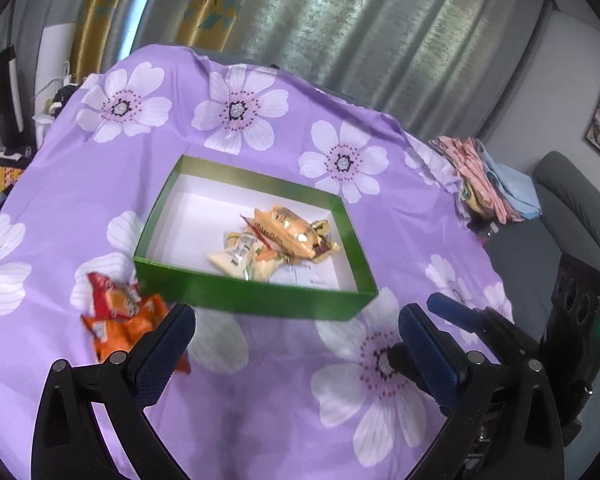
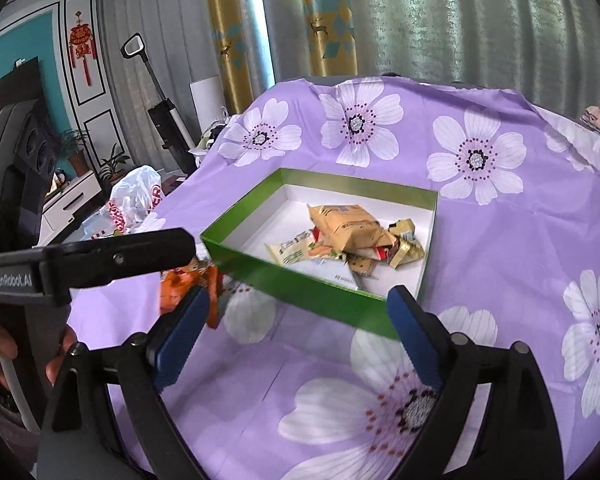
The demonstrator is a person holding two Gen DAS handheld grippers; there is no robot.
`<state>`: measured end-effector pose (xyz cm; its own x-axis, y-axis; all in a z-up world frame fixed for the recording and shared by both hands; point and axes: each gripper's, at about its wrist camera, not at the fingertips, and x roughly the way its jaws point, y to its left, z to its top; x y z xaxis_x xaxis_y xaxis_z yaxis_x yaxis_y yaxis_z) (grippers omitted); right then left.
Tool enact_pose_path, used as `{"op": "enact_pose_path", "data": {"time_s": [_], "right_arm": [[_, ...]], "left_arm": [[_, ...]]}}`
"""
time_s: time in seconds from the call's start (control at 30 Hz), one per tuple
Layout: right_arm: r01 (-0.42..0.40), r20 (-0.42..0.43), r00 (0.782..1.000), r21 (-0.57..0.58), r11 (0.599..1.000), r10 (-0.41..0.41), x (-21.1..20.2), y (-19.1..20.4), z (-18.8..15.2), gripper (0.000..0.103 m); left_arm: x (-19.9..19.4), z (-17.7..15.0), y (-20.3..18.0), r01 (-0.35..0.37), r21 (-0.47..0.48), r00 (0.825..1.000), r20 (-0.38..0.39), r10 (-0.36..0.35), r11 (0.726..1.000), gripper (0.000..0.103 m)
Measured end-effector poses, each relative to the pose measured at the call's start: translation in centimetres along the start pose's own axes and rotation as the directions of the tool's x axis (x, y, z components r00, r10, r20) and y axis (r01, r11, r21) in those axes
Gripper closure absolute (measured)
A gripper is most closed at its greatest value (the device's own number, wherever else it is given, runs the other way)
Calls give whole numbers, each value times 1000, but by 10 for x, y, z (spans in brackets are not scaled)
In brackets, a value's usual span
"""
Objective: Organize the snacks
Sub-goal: 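Move the left tool toward the orange packet beside the box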
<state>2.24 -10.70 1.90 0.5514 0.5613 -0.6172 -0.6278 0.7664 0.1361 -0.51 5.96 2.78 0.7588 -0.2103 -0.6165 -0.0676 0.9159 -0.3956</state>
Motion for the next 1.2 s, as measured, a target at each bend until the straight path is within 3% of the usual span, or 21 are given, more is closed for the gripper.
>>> {"op": "enact_pose_path", "data": {"time_s": [0.57, 0.97, 1.2], "right_arm": [[-21, 7, 1000, -32, 999, 21, -31, 33, -17, 11], [-54, -29, 998, -44, 998, 53, -20, 43, -21, 11], [-138, -69, 988, 3, 990, 138, 0, 45, -27, 11]], "left_arm": [[-37, -36, 12, -3, -36, 1000, -11, 3, 999, 2], [-45, -49, 47, -56, -104, 998, -19, 55, 993, 2], [-42, -63, 78, -89, -161, 996, -36, 84, 983, 2]]}}
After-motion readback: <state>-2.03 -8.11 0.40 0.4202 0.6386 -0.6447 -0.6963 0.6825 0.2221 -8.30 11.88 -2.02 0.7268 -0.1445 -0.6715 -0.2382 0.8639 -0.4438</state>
